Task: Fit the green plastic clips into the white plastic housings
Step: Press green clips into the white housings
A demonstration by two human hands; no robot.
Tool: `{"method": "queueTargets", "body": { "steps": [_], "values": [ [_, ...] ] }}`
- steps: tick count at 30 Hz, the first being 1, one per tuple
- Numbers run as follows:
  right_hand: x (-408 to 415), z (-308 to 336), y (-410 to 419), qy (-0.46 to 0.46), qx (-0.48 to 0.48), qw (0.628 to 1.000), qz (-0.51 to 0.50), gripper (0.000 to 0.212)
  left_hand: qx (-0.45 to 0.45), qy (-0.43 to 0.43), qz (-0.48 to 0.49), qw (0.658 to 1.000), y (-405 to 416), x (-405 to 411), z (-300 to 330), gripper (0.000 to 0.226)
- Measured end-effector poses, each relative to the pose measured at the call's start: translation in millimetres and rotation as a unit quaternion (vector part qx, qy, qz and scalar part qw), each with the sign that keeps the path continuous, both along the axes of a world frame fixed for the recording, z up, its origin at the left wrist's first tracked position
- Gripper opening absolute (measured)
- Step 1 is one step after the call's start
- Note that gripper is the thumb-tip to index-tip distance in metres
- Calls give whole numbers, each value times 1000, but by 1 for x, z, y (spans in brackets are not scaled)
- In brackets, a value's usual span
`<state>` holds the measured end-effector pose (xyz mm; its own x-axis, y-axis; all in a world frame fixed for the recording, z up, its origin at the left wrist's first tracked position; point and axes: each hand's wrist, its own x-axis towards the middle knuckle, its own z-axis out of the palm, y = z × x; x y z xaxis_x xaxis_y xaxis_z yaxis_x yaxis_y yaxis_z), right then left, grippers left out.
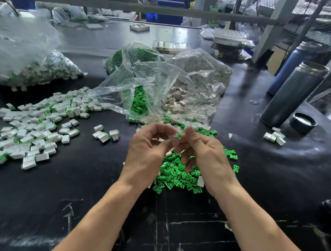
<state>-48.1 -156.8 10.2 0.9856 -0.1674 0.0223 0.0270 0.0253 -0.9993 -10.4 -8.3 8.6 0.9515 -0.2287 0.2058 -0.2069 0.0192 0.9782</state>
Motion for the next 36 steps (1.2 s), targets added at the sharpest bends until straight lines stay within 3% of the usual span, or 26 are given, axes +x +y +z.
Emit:
{"method": "queueTargets", "body": {
  "steps": [7,14,21,25,36],
  "values": [
    [-2,-2,10,26,-19,999,31,62,-49,31,-95,994,-1,-5,4,5],
    [-4,2,18,9,30,999,-9,71,-10,-12,-65,998,-7,-10,1,18],
    [-2,0,19,14,-4,1000,-12,69,54,-68,-8,996,-8,-11,-1,21],
    [-2,-1,21,1,22,999,-27,63,83,-68,-13,994,-8,-12,-2,19],
    [3,-12,27,-18,-10,994,-108,53,59,-82,-20,995,-16,-16,-3,13]
  ]
}}
